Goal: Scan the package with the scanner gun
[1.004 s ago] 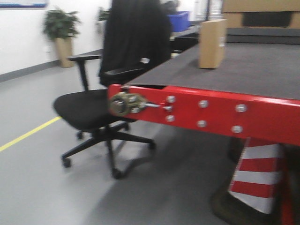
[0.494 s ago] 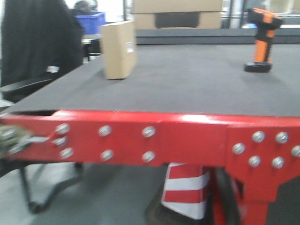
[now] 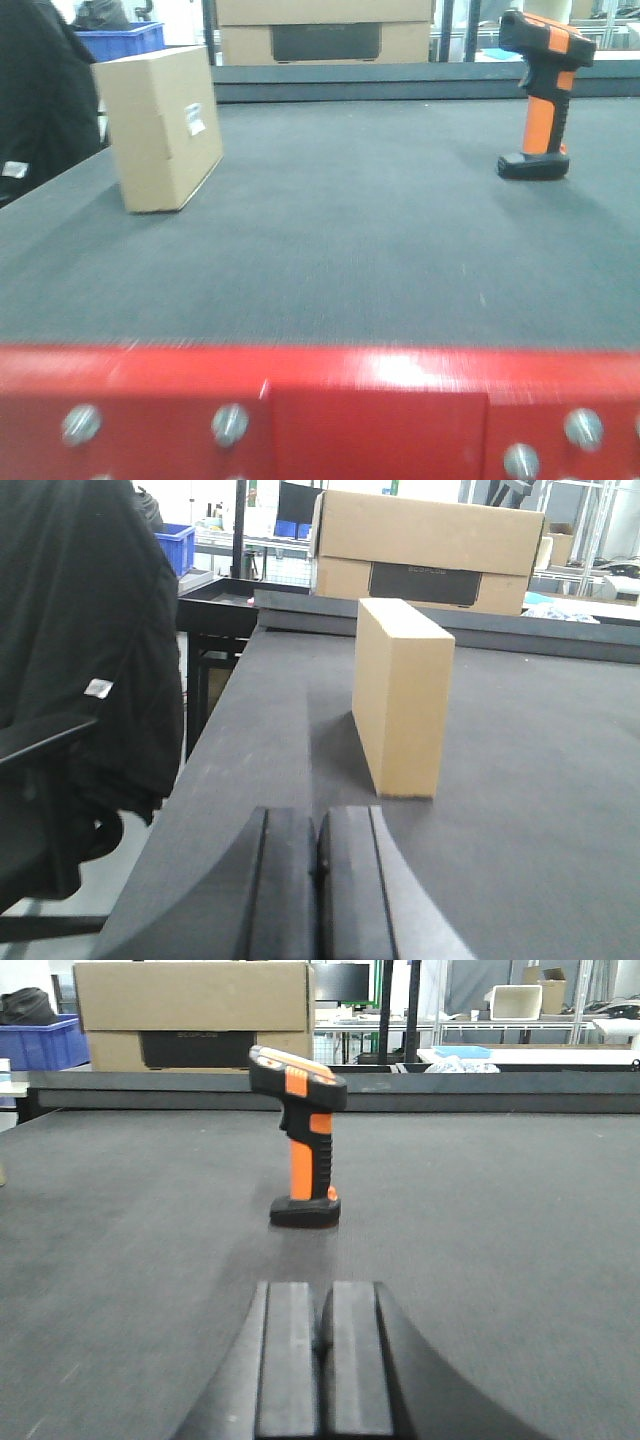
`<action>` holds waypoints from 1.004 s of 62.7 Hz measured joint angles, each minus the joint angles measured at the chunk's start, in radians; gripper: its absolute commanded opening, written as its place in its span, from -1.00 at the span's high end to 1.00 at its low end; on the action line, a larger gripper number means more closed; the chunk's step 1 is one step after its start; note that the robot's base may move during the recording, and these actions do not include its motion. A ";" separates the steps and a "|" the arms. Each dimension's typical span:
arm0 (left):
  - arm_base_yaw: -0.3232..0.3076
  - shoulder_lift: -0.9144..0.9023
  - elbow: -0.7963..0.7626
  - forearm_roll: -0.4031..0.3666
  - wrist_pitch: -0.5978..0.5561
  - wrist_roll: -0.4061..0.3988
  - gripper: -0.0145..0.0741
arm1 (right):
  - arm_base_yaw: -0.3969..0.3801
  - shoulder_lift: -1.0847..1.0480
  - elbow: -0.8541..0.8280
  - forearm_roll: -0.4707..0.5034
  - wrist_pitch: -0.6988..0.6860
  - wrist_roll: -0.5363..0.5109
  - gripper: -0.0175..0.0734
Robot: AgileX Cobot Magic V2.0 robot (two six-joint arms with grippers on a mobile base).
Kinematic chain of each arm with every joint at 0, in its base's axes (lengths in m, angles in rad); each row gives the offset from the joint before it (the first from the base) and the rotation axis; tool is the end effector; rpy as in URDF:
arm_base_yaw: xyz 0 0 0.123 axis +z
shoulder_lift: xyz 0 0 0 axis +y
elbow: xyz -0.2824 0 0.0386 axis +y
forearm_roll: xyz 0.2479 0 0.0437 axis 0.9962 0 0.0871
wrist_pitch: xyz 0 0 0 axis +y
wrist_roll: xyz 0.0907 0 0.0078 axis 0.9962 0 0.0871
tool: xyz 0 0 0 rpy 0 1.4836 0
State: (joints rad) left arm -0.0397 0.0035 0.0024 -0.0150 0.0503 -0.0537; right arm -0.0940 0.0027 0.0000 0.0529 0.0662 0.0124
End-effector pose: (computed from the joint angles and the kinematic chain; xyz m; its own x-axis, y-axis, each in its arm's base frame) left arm 0.0568 -0.0023 0.2075 0.0281 -0.0698 -0.9972 0.0425 0.9967 -0.0686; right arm 0.0565 -0.0050 0.2069 0.0242 0.0631 -0.9977 0.0890 0.9939 0.0651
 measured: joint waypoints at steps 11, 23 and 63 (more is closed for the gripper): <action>0.000 0.000 0.000 0.000 0.000 0.000 0.92 | 0.000 0.000 0.000 0.000 0.000 0.000 0.97; 0.000 0.000 0.000 0.000 0.000 0.000 0.92 | 0.000 0.000 0.000 0.000 0.000 0.000 0.97; 0.000 0.000 0.000 0.000 0.000 0.000 0.92 | 0.000 0.000 0.000 0.000 0.000 0.000 0.97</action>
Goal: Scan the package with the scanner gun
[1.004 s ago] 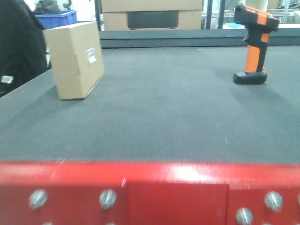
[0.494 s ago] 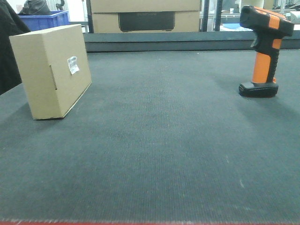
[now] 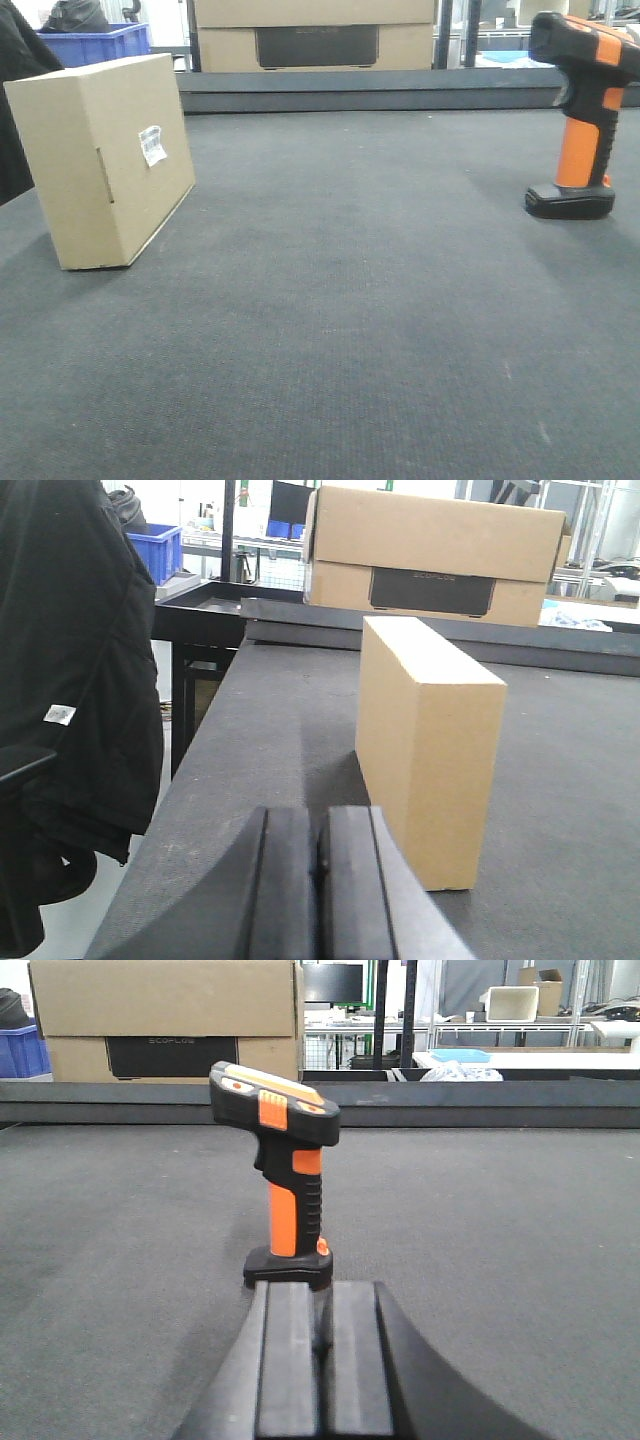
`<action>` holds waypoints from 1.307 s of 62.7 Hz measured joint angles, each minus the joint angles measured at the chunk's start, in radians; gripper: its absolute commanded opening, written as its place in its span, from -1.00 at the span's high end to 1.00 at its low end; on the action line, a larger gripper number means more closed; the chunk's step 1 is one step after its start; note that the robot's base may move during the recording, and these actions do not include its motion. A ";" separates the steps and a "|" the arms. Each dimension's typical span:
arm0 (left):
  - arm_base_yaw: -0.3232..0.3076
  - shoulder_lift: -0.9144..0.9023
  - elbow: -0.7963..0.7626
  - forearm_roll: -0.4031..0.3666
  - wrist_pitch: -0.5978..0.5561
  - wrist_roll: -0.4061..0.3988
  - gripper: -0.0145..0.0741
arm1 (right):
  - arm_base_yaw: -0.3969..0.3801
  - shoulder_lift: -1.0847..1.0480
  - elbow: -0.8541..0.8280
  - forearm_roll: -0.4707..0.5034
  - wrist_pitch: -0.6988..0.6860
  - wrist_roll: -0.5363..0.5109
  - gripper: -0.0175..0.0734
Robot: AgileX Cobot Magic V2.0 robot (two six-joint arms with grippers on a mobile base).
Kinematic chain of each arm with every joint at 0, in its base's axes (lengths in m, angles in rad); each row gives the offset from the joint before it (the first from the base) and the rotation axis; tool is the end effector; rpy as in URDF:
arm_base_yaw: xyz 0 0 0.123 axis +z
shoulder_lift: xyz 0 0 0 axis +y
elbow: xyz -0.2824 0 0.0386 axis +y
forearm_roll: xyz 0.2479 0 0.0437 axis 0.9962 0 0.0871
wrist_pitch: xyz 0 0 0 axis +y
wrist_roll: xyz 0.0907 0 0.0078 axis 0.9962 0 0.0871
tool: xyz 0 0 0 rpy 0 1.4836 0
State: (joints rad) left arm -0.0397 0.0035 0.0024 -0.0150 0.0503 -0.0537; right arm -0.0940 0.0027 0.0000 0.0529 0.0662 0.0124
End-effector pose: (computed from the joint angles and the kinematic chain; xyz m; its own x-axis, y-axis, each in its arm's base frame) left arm 0.0568 -0.0023 0.2075 0.0281 -0.0698 -0.9972 0.0425 0.9967 -0.0686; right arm 0.0565 -0.0050 0.2069 0.0242 0.0631 -0.9977 0.0890 0.9939 0.0651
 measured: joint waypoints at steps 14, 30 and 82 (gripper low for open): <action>0.000 0.000 0.000 0.000 0.000 0.000 0.92 | 0.000 0.000 0.000 0.000 0.000 0.000 0.97; 0.000 0.000 0.000 0.000 0.000 0.000 0.92 | 0.000 0.000 0.000 0.000 0.000 0.000 0.97; 0.000 0.043 -0.146 0.050 0.049 0.000 0.92 | 0.000 0.000 0.000 0.000 0.000 0.000 0.97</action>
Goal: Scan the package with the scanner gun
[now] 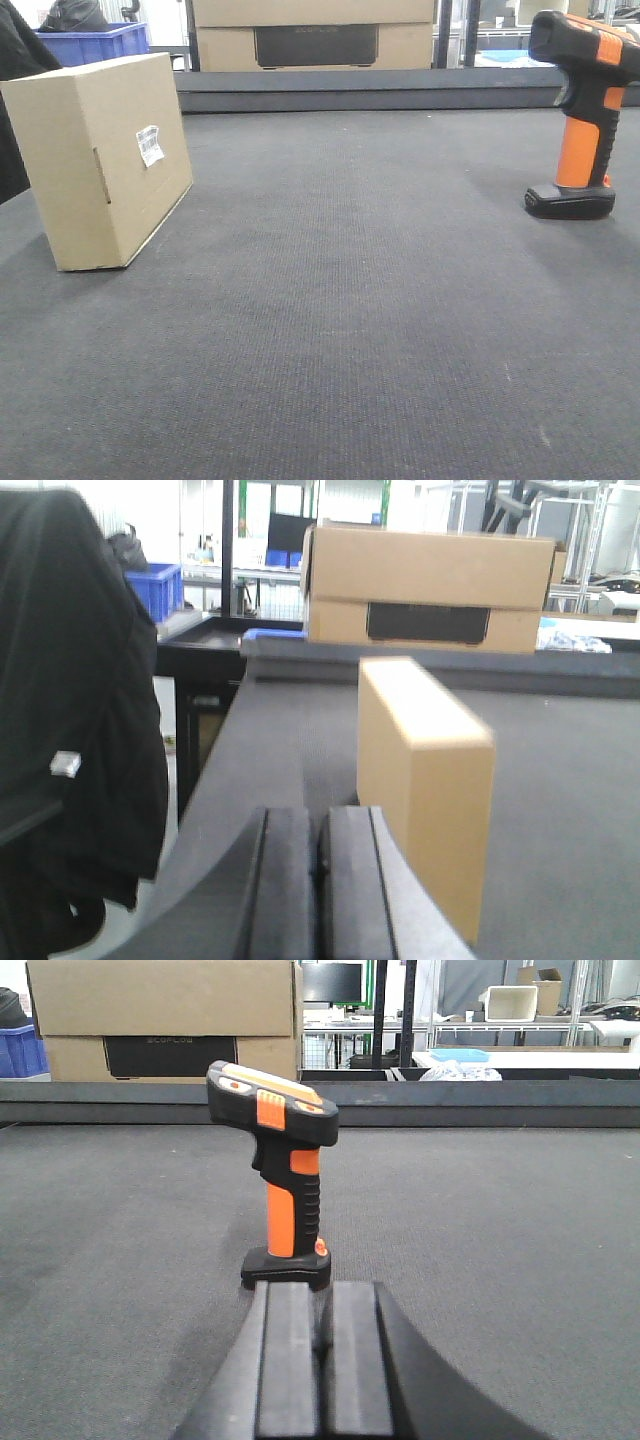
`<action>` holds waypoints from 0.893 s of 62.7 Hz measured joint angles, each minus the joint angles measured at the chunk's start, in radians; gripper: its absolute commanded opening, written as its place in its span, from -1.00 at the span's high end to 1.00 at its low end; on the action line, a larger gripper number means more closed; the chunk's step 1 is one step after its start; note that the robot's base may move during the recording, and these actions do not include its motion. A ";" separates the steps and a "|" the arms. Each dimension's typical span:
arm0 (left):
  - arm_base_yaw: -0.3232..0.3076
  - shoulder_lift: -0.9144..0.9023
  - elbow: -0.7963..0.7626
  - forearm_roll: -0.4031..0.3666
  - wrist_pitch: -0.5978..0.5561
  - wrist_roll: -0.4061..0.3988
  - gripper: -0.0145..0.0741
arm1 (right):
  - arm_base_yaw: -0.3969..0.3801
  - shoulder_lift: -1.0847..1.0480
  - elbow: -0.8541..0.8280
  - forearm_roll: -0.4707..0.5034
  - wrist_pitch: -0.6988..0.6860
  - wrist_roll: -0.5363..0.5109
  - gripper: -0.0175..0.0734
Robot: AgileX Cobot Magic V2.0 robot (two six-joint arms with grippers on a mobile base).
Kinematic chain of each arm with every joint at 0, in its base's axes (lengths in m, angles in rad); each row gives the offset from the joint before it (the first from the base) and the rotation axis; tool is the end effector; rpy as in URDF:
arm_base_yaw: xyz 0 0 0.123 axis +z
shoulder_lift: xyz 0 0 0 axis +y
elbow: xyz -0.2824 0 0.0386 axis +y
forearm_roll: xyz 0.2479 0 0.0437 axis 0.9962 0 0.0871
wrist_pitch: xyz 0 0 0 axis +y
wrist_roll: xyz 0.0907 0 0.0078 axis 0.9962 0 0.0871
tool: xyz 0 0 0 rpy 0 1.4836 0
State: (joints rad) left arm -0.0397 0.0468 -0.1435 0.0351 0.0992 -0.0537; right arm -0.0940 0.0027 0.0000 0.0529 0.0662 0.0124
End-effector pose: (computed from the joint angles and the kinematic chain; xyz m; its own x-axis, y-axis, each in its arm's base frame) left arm 0.0529 -0.0018 0.2498 0.0839 -0.0221 -0.9962 0.0378 0.9991 -0.0190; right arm 0.0565 -0.0050 0.2069 0.0242 0.0631 -0.9977 0.0890 0.9939 0.0651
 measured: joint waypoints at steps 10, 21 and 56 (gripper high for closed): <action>0.000 0.144 -0.232 0.008 0.168 0.000 0.92 | 0.000 0.000 0.000 0.000 0.000 0.000 0.97; 0.000 0.385 -0.492 0.015 0.460 0.000 0.92 | 0.000 0.000 0.000 0.000 0.000 0.000 0.97; -0.049 1.054 -0.978 -0.023 0.607 -0.002 0.92 | 0.000 0.000 0.000 0.000 0.000 0.000 0.97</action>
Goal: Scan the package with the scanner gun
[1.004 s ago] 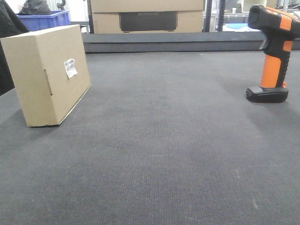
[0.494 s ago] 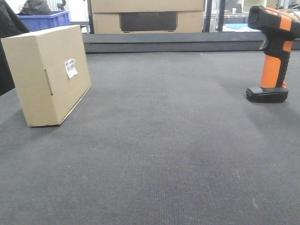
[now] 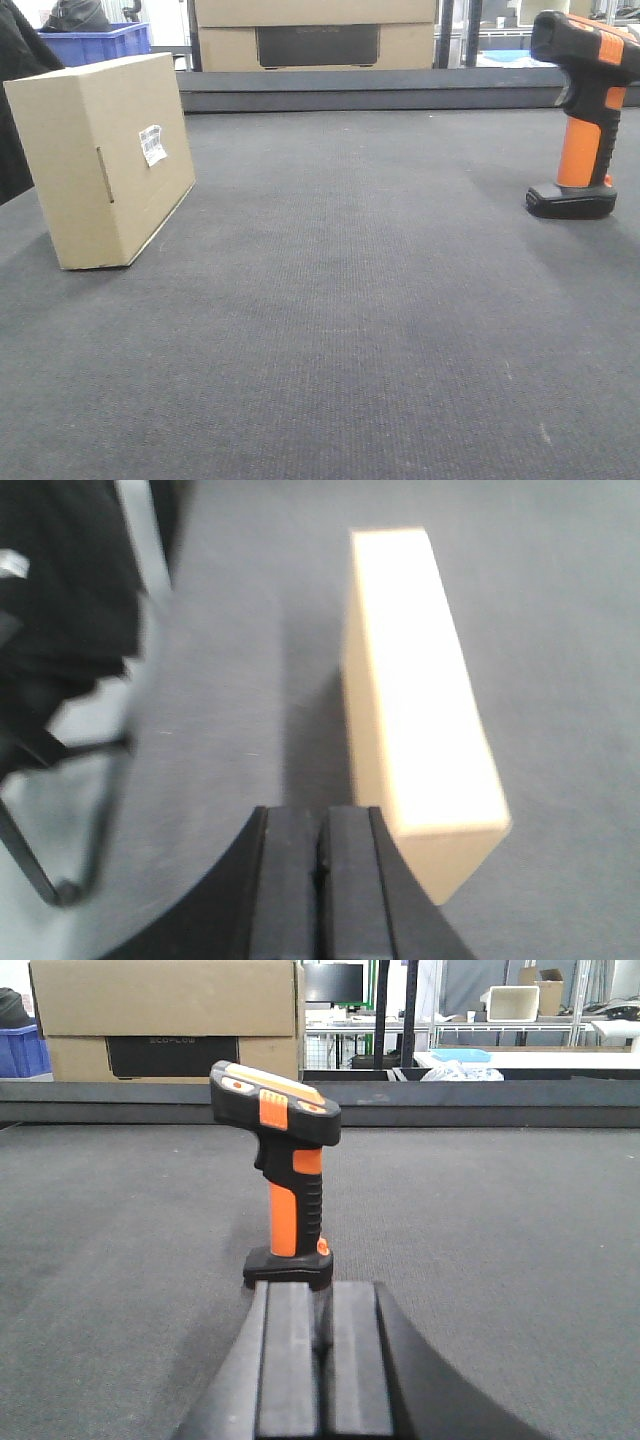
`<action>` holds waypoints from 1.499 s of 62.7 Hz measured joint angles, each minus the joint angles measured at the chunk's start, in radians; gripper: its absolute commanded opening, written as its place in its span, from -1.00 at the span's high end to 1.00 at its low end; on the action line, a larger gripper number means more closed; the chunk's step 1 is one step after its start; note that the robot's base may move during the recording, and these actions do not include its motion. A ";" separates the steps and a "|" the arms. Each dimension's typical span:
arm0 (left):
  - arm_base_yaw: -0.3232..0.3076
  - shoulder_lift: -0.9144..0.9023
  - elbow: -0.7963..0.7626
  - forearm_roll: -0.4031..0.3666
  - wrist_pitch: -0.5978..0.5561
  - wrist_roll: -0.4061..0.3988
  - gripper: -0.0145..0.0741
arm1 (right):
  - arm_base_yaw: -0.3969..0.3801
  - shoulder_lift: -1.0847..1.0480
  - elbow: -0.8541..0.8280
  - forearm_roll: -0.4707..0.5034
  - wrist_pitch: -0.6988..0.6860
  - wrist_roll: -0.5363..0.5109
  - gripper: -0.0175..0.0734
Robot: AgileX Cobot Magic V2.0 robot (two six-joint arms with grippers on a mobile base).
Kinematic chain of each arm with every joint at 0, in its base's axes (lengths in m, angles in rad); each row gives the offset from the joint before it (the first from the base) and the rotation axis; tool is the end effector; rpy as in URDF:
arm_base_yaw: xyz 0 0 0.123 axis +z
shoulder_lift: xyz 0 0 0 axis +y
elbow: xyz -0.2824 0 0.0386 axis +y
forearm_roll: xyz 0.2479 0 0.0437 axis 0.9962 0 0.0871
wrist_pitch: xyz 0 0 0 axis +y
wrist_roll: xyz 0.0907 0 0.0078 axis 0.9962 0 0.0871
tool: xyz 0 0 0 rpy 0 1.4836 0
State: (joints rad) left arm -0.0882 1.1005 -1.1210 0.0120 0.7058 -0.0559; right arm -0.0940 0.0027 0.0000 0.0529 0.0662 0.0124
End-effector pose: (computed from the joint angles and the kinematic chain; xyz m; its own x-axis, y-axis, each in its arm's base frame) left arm 0.2277 -0.0194 0.3896 -0.5641 0.0029 -0.8257 0.0554 0.9979 -0.0343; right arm 0.0565 -0.0050 0.2069 0.0242 0.0631 -0.9977 0.0890 0.9939 0.0651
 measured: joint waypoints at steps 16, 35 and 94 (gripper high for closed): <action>-0.103 0.344 -0.329 0.049 0.167 -0.162 0.92 | 0.000 0.000 0.000 0.000 0.000 0.000 0.97; -0.110 0.548 -0.549 0.040 0.355 -0.181 0.80 | 0.000 0.000 0.000 0.000 0.000 0.000 0.97; -0.161 0.651 -0.558 0.125 0.383 -0.251 -0.40 | 0.000 0.000 0.000 0.000 0.000 0.000 0.97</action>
State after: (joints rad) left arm -0.2490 1.7513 -1.6791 0.1368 1.0892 -0.3074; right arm -0.0940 0.0027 0.0000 0.0529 0.0662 0.0124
